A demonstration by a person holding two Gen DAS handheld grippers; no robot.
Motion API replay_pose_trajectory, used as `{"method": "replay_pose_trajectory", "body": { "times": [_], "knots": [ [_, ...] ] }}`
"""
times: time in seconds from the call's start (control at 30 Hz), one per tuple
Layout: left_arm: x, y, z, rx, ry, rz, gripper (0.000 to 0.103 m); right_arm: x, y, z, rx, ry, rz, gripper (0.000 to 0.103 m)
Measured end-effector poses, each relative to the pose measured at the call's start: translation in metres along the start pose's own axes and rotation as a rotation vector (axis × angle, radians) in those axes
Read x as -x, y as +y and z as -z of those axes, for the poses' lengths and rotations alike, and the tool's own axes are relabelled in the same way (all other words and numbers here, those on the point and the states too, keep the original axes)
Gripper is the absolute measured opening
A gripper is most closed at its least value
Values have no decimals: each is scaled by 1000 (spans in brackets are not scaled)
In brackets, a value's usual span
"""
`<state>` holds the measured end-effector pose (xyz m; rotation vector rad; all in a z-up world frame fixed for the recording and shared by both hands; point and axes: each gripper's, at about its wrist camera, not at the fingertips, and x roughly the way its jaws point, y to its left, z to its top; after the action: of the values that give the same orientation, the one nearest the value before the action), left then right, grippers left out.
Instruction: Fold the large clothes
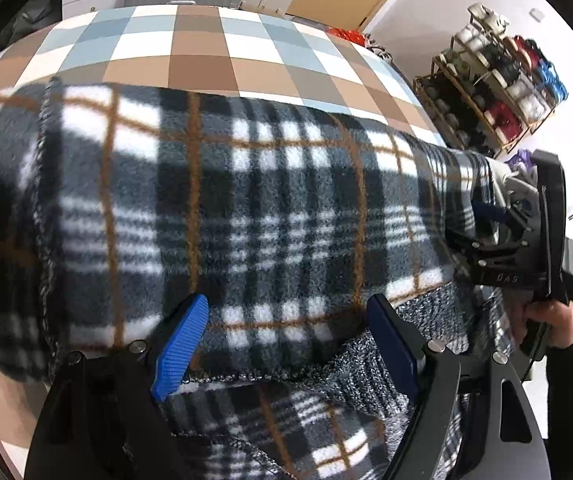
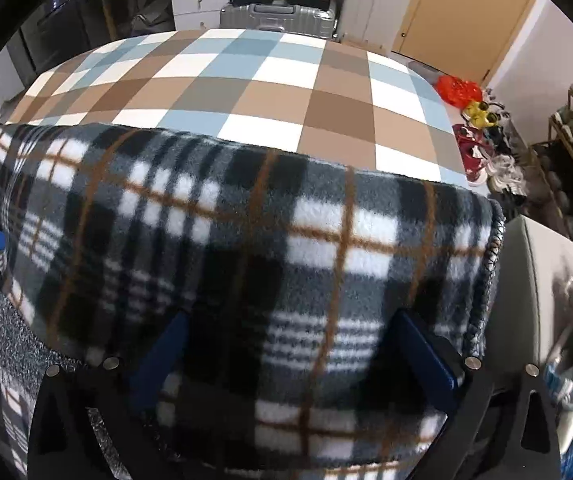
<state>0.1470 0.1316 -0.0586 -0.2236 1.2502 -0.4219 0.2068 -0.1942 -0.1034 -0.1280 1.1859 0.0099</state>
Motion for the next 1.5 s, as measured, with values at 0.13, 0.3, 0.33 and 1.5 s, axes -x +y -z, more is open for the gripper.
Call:
{"method": "replay_pose_trajectory", "body": {
  "times": [0.13, 0.3, 0.33, 1.5],
  "knots": [
    [-5, 1, -12, -23, -10, -23, 78, -5, -3, -11, -9, -34, -5, 103],
    [-15, 4, -39, -58, 8, -73, 78, -13, -8, -30, -34, -56, -7, 103],
    [-15, 4, -42, -56, 9, -84, 78, -13, -10, -35, -50, -59, -10, 103],
    [132, -59, 166, -133, -487, -376, 79, 202, 44, 222, -273, -682, -396, 103]
  ]
}}
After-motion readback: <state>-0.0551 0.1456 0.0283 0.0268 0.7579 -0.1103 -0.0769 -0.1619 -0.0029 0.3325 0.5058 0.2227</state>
